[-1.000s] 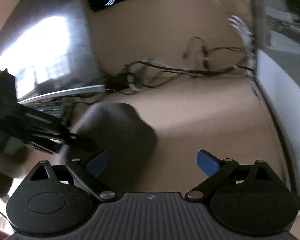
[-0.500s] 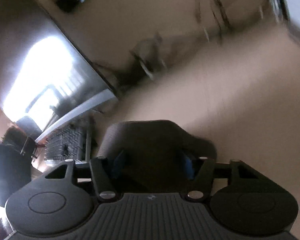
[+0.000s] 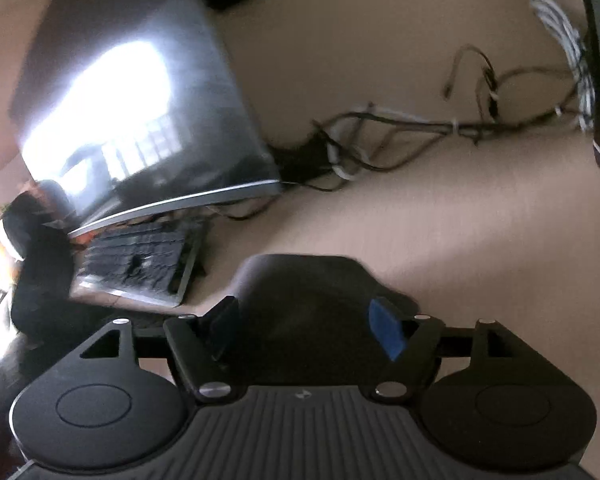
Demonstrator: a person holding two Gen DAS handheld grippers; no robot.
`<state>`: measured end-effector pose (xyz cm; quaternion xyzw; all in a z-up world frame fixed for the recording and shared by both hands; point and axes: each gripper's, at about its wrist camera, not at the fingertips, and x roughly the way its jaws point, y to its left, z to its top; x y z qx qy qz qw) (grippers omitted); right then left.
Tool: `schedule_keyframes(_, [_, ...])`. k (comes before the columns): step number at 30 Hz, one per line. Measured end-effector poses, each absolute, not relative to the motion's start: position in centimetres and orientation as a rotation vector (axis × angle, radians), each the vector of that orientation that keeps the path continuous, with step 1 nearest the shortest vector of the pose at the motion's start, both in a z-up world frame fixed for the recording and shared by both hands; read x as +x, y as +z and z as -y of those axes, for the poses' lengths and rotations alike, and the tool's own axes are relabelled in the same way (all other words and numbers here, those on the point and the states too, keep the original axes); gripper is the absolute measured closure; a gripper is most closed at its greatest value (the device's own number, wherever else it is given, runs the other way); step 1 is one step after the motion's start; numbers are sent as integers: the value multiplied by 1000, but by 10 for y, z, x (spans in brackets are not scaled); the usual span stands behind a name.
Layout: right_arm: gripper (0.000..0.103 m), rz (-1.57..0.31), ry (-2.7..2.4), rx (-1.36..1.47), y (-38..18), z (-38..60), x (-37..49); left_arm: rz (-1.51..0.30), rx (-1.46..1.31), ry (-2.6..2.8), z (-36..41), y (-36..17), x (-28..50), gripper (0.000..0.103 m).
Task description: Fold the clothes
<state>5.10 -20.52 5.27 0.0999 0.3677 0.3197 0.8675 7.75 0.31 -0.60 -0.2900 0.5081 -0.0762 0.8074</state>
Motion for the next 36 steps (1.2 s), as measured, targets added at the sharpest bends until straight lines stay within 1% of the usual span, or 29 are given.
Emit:
schedule_keyframes(2, [29,-798,706,142,46,194,35,-1102,-614,-168,1,-5,80,7])
schedule_keyframes(4, [29,-816,682,30,30,180,26,-1126,-634,-193,7,-6,81,15])
schedule_keyframes(5, [29,-825,658,-14,22,175,25,-1137,-651,-211,12,-7,81,16])
schedule_keyframes(6, [31,-834,631,-27,17,177,28,-1145,-654,-225,19,-7,83,16])
schedule_keyframes(10, [31,-833,553,-15,16,206,45,-1155,-619,-257,55,-11,97,16])
schedule_keyframes(13, [27,-799,507,-97,17,219,56,-1137,-573,-273,79,-11,111,15])
schedule_keyframes(17, [27,-769,519,-176,23,221,60,-1122,-539,-246,73,-3,114,15])
schedule_keyframes(21, [27,-637,530,-361,30,200,43,-1014,-429,-200,62,36,106,24])
schedule_keyframes(24, [28,-599,541,-407,36,190,39,-941,-411,-255,67,64,107,24])
schedule_keyframes(26, [27,-597,567,-381,41,186,36,-941,-359,-275,80,65,114,24])
schedule_keyframes(27, [27,-596,581,-360,44,185,34,-960,-306,-253,87,59,118,26])
schedule_keyframes(28, [27,-595,593,-332,46,184,32,-980,-254,-230,93,52,123,32])
schedule_keyframes(29, [27,-595,607,-303,49,184,29,-1011,-209,-201,97,42,129,34])
schedule_keyframes(30, [25,-593,621,-273,51,184,27,-1037,-176,-174,98,31,133,32])
schedule_keyframes(31, [19,-590,634,-261,51,183,26,-1047,-159,-156,98,22,136,26])
schedule_keyframes(32, [17,-584,640,-276,50,180,26,-1046,-161,-151,95,18,138,22])
schedule_keyframes(36, [17,-586,597,-357,36,176,43,-1053,-194,-154,85,14,137,20])
